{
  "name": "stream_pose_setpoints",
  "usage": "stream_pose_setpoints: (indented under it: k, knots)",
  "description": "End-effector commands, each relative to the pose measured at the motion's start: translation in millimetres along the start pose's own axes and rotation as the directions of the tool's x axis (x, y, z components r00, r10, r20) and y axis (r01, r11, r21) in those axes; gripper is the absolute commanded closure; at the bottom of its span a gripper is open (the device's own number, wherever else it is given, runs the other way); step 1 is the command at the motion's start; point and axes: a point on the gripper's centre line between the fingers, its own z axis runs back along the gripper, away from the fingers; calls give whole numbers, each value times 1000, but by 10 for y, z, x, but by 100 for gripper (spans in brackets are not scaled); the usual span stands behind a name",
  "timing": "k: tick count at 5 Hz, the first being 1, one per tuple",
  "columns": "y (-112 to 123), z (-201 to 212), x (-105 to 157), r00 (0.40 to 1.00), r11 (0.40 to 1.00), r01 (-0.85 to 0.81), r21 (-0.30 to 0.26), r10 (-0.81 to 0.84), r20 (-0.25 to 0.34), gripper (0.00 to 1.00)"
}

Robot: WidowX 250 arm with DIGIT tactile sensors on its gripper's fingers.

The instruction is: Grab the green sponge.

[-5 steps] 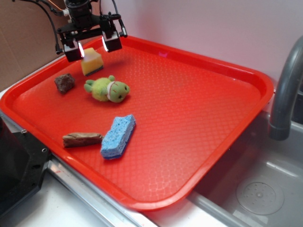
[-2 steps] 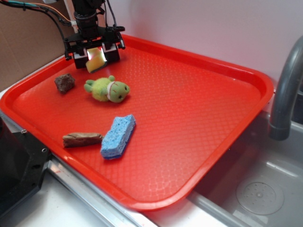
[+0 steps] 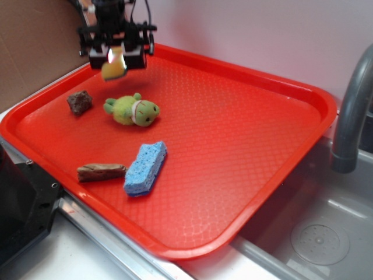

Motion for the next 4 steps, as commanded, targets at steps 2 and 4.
stream_pose_setpoints:
  k: [2,4]
  knots:
    - [-33,1280,-1085,825,808,549,-214,-565,-18,100]
    - [-90,1248,-1002,840,826,538,-167,-542,28,100]
